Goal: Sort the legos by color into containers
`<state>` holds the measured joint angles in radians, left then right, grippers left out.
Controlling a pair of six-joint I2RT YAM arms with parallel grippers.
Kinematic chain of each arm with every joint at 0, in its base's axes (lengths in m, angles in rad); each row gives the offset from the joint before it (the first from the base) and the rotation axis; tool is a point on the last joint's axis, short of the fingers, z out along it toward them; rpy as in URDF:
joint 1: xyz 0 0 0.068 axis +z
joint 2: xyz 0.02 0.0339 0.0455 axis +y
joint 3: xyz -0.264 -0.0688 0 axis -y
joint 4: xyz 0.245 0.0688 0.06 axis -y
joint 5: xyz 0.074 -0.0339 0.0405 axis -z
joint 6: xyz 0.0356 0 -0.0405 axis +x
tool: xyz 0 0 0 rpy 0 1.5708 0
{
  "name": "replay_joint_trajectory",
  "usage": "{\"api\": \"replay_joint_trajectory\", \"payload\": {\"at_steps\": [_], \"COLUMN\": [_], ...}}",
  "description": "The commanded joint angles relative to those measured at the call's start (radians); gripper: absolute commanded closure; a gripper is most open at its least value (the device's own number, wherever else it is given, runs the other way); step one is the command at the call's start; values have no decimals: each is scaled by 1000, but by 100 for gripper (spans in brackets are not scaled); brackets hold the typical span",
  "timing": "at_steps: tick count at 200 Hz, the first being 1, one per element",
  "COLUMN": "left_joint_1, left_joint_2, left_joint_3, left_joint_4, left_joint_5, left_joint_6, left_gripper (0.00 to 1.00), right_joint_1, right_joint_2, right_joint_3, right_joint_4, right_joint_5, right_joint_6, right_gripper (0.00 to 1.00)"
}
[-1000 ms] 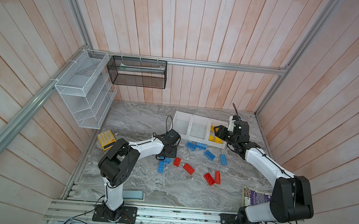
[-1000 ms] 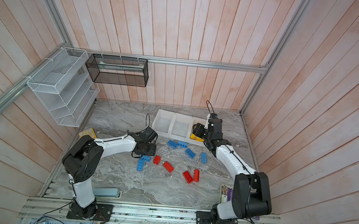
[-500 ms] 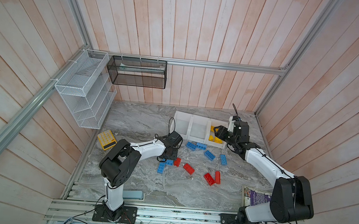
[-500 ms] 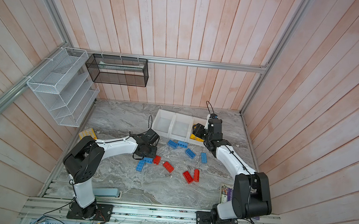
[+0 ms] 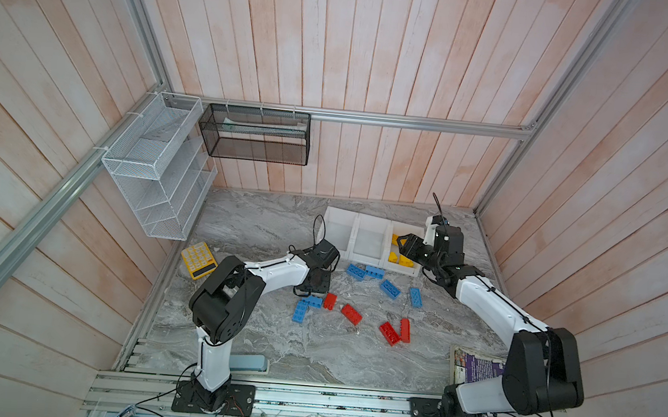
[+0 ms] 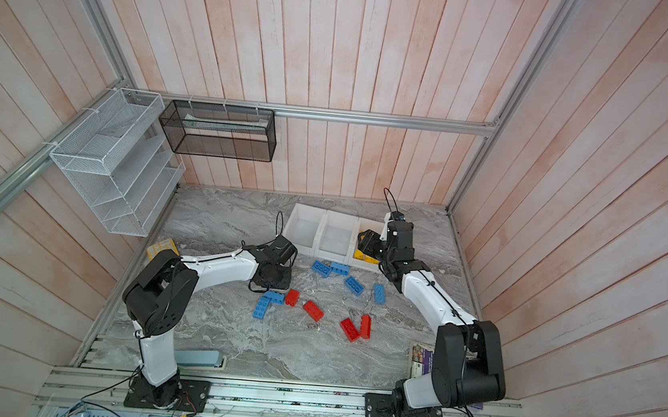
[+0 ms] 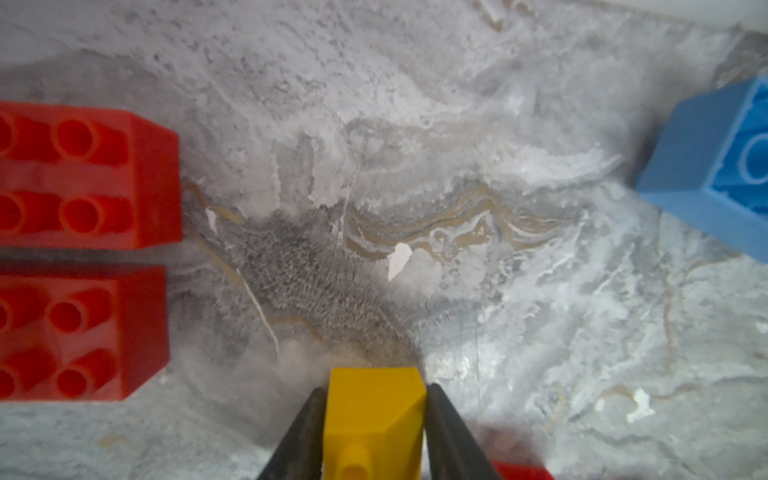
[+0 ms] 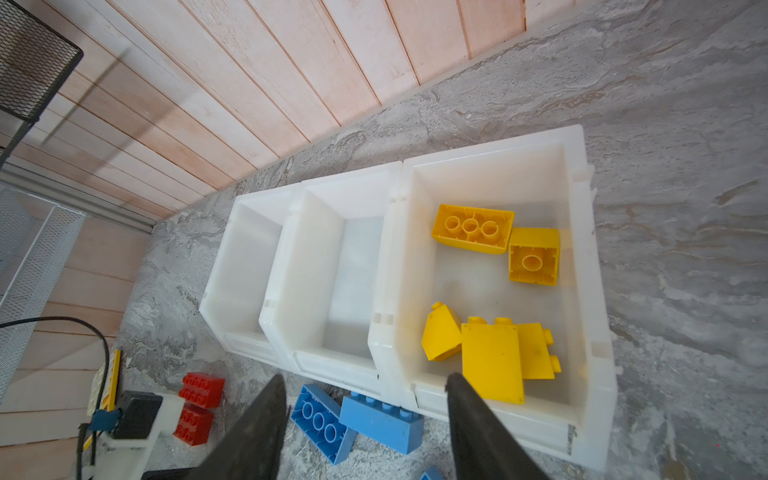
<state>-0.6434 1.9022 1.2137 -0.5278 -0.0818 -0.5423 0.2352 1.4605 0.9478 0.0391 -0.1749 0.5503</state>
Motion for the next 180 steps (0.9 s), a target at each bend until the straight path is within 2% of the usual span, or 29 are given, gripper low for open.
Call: {"api": "replay_joint_trajectory", "payload": {"at_steps": [1, 26, 83, 124, 180], "left_joint_1": [1, 1, 0, -12, -24], "left_joint_2": [5, -16, -74, -69, 52], "left_joint_3": [17, 26, 81, 204, 417], "left_joint_4": [-11, -15, -17, -20, 42], "left_joint_5": [4, 4, 59, 106, 223], "left_joint_6": [-2, -2, -3, 7, 17], "left_gripper": [63, 67, 68, 67, 67], "right_joint_1": [4, 5, 6, 7, 39], "right_joint_2": [-5, -6, -61, -177, -349], "right_joint_3": [-6, -7, -15, -60, -152], "right_joint_4": [25, 25, 25, 27, 41], "right_joint_5": [-8, -9, -15, -4, 62], "right_joint_6": [4, 5, 22, 40, 69], "right_gripper": [38, 38, 38, 39, 39]}}
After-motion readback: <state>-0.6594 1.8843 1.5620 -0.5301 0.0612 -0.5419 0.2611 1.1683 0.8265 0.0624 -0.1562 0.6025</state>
